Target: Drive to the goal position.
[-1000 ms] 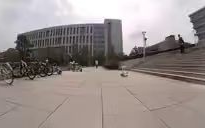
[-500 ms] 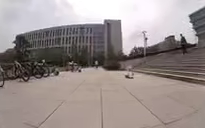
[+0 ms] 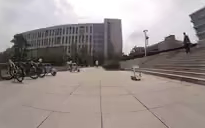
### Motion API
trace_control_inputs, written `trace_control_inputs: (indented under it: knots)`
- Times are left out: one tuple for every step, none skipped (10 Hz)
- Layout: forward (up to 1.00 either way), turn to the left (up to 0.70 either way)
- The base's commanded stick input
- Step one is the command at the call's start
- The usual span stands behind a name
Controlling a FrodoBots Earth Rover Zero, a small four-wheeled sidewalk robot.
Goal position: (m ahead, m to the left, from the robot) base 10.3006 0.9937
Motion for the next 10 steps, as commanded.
trace_control_inputs:
  knots:
    - [0.70,0.01]
    - [0.70,0.05]
    - [0.70,0.10]
    - [0.70,0.15]
    - [0.70,0.15]
    - [0.70,0.14]
    - [0.70,0.13]
    - [0.70,0.05]
    - [0.70,0.02]
    - [0.70,0.01]
